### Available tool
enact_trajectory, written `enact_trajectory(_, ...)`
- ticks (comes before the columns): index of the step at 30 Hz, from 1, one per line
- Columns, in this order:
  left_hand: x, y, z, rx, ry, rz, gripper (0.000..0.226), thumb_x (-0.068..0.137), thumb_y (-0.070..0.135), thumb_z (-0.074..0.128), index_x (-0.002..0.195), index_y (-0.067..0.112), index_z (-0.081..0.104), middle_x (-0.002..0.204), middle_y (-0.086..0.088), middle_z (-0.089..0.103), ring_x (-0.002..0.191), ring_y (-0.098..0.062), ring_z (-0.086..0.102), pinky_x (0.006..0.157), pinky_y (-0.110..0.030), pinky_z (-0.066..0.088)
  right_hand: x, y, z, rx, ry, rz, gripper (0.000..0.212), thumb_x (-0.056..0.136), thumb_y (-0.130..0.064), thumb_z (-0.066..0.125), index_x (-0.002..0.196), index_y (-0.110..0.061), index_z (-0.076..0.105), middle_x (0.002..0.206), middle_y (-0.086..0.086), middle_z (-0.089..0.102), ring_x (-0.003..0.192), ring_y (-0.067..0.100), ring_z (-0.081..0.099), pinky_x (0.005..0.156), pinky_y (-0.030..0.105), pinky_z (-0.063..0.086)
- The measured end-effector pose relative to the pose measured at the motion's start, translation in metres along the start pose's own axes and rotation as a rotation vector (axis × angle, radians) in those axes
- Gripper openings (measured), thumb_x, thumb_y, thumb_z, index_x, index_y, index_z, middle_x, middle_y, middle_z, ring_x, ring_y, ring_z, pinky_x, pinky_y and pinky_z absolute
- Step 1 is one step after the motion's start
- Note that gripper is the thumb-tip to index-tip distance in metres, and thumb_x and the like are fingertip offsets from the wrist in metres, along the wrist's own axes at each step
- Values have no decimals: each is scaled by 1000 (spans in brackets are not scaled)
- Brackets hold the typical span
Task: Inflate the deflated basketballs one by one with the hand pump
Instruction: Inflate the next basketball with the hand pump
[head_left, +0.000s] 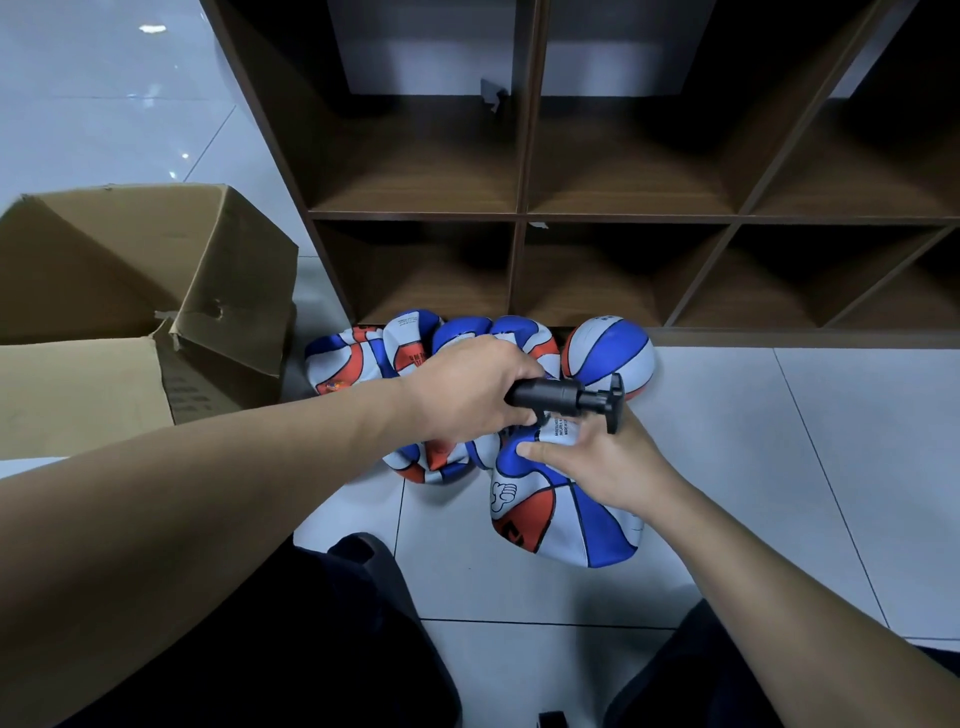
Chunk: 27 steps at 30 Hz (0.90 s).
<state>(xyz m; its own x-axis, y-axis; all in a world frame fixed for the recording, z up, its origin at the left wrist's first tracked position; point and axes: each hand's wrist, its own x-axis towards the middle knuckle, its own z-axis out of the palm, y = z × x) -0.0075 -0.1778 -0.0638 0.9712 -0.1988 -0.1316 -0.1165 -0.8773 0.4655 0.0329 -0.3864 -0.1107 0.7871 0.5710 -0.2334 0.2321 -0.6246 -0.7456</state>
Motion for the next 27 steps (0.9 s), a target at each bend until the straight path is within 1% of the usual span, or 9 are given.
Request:
enact_trajectory(6, -2, 6, 6, -10, 13, 4, 7, 95, 25, 80, 91, 24, 74, 70, 10, 63, 68, -5, 59, 56, -19, 36, 0, 3, -3, 24, 15, -1, 37, 81, -48, 90, 112, -40, 71, 98, -19, 72, 91, 4, 67, 78, 27, 56)
enact_trajectory(10, 0, 1, 4, -37, 10, -37, 9, 96, 29, 81, 92, 26, 74, 74, 9, 65, 68, -6, 60, 57, -17, 34, 4, 6, -3, 82, 20, 42, 39, 78, -54, 90, 111, -39, 74, 95, -11, 76, 87, 10, 72, 80, 36, 63)
enact_trajectory(12, 3, -4, 0, -59, -7, -67, 12, 96, 32, 82, 92, 26, 72, 78, 7, 67, 69, -9, 61, 57, -18, 35, 8, 7, -6, 63, -40, 63, 40, 79, -56, 88, 98, -24, 75, 85, -5, 73, 73, 13, 68, 69, 29, 60)
enact_trajectory(14, 5, -9, -3, -103, -28, -91, 14, 96, 31, 82, 91, 24, 71, 78, 8, 66, 68, -8, 61, 56, -16, 38, 10, 7, -9, 75, -138, 53, 55, 84, -56, 84, 82, -6, 61, 70, 1, 52, 58, 13, 47, 55, 29, 42)
enact_trajectory(16, 7, -12, -5, -128, -33, -101, 17, 96, 30, 83, 88, 24, 69, 76, 9, 65, 66, -7, 61, 57, -16, 39, 10, 9, -12, 162, -214, 57, 53, 90, -54, 80, 77, -8, 56, 69, 1, 44, 62, 14, 40, 59, 34, 33)
enact_trajectory(21, 11, -15, -1, -135, -48, -97, 24, 95, 30, 83, 81, 28, 64, 70, 11, 61, 63, -6, 59, 55, -16, 37, 10, 18, -10, 294, -290, -1, 64, 96, -60, 70, 83, -2, 48, 81, 8, 37, 75, 24, 35, 71, 43, 32)
enact_trajectory(24, 12, -16, 0, -119, -68, -113, 25, 95, 30, 83, 81, 28, 63, 71, 8, 62, 61, -8, 57, 57, -21, 39, 8, 23, -11, 428, -341, 28, 48, 102, -48, 70, 93, -1, 65, 88, 10, 57, 81, 25, 55, 80, 48, 48)
enact_trajectory(26, 12, -17, -1, -100, -94, -120, 25, 95, 30, 83, 82, 30, 63, 72, 9, 62, 62, -7, 57, 57, -20, 37, 7, 27, -13, 518, -399, 68, 34, 105, -38, 69, 108, -5, 75, 109, 21, 75, 102, 35, 73, 98, 55, 57)
enact_trajectory(27, 11, -18, -1, -87, -100, -121, 26, 96, 30, 83, 81, 31, 62, 73, 9, 61, 62, -6, 57, 56, -17, 36, 7, 28, -14, 522, -408, 74, 32, 105, -37, 69, 113, -6, 77, 118, 25, 74, 113, 42, 73, 104, 58, 55)
